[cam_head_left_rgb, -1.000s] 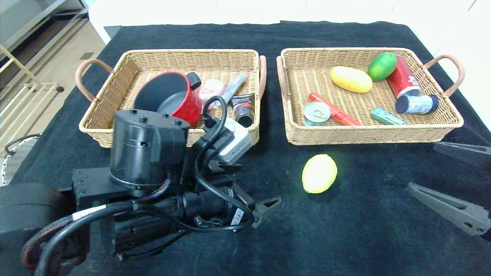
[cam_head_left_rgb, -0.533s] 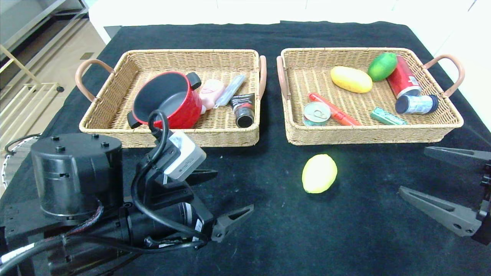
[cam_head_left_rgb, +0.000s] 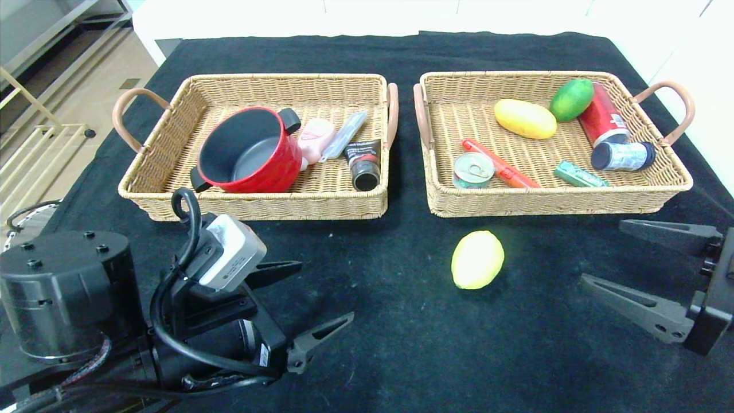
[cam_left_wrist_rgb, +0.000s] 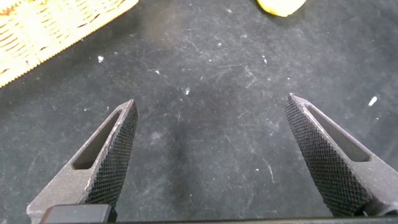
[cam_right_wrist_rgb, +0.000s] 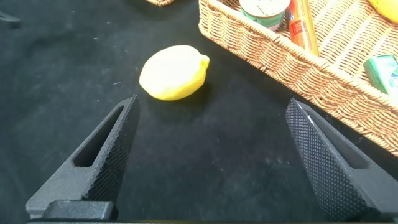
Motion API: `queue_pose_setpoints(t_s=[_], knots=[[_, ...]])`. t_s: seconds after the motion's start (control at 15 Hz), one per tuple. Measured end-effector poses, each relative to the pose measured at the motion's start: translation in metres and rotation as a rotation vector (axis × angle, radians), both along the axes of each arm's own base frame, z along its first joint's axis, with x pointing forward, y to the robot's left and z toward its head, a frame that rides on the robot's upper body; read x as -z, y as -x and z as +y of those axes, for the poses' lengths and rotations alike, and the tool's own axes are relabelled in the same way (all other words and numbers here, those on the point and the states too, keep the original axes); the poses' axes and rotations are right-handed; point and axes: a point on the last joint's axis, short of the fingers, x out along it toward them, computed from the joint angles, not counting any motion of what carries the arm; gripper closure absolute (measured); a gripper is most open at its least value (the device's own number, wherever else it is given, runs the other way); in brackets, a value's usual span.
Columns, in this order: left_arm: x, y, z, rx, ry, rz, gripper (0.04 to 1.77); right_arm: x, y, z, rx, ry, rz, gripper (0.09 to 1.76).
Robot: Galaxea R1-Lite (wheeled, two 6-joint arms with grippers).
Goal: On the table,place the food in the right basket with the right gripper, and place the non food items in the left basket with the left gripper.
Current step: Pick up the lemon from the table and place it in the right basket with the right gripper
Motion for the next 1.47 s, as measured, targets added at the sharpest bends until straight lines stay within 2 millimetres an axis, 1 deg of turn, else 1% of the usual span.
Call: queue_pose_setpoints(t_s=[0.2, 0.4, 0.73, 0.87, 1.0, 1.2, 1.33, 1.47], knots=[[0.003, 0.001, 0.001, 0.005, -0.004, 0.013, 0.1, -0.003, -0.001, 0.014, 0.091, -0.014, 0.077, 0.14], [0.004, -0.001, 0.0, 0.004, -0.006, 0.017, 0.09, -0.019, 0.001, 0.035, 0.232, -0.048, 0.216, 0.14], [0.004, -0.002, 0.003, -0.001, -0.004, 0.014, 0.09, -0.064, 0.003, 0.068, 0.406, -0.099, 0.366, 0.14], [0.002, -0.002, 0.005, 0.005, 0.004, 0.007, 0.09, -0.077, 0.002, 0.085, 0.485, -0.116, 0.429, 0.14], [-0.001, -0.002, 0.008, -0.002, 0.01, -0.003, 0.09, -0.081, -0.003, 0.106, 0.547, -0.101, 0.495, 0.14], [-0.005, 0.0, 0.011, -0.005, 0.019, -0.018, 0.09, -0.078, -0.016, 0.136, 0.604, -0.102, 0.574, 0.14], [-0.007, 0.001, 0.013, -0.01, 0.025, -0.026, 0.09, -0.074, -0.026, 0.151, 0.62, -0.107, 0.596, 0.14], [-0.008, 0.001, 0.014, -0.004, 0.03, -0.031, 0.09, -0.068, -0.035, 0.161, 0.642, -0.109, 0.601, 0.14]])
